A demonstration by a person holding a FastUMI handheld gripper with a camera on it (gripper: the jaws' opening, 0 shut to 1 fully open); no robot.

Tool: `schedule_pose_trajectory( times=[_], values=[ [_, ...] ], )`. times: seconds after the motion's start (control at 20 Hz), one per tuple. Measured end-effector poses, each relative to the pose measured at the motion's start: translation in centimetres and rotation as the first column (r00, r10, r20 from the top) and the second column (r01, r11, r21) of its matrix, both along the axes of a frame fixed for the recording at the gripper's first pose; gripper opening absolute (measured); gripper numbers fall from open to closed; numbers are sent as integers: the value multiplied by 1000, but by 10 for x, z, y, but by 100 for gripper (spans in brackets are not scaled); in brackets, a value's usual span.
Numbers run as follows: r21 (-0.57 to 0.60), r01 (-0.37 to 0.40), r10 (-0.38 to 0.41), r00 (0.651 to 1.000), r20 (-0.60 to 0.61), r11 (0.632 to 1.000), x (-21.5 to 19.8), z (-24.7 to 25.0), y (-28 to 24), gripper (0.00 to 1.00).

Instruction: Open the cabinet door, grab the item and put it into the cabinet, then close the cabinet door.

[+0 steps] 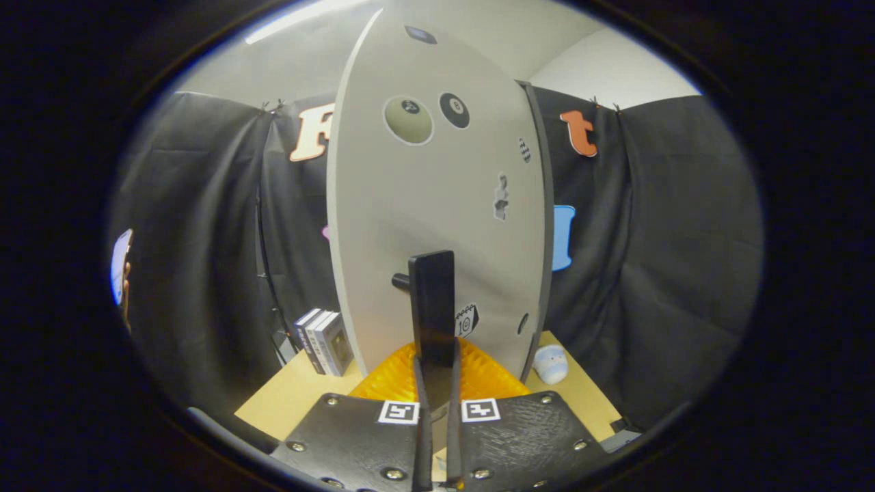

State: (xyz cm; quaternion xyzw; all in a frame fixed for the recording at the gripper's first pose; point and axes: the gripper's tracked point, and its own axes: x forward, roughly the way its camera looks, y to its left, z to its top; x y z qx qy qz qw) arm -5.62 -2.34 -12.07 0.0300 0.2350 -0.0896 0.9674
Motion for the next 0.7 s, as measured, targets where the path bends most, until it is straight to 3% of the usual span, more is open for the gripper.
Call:
schedule_pose_trajectory(
  times=[0.5, 0.7],
  values=[
    [35, 110, -109, 994, -27, 993, -13, 1, -15, 8],
    [23, 102, -101, 994, -36, 995, -17, 4, -25, 7]
  ],
)
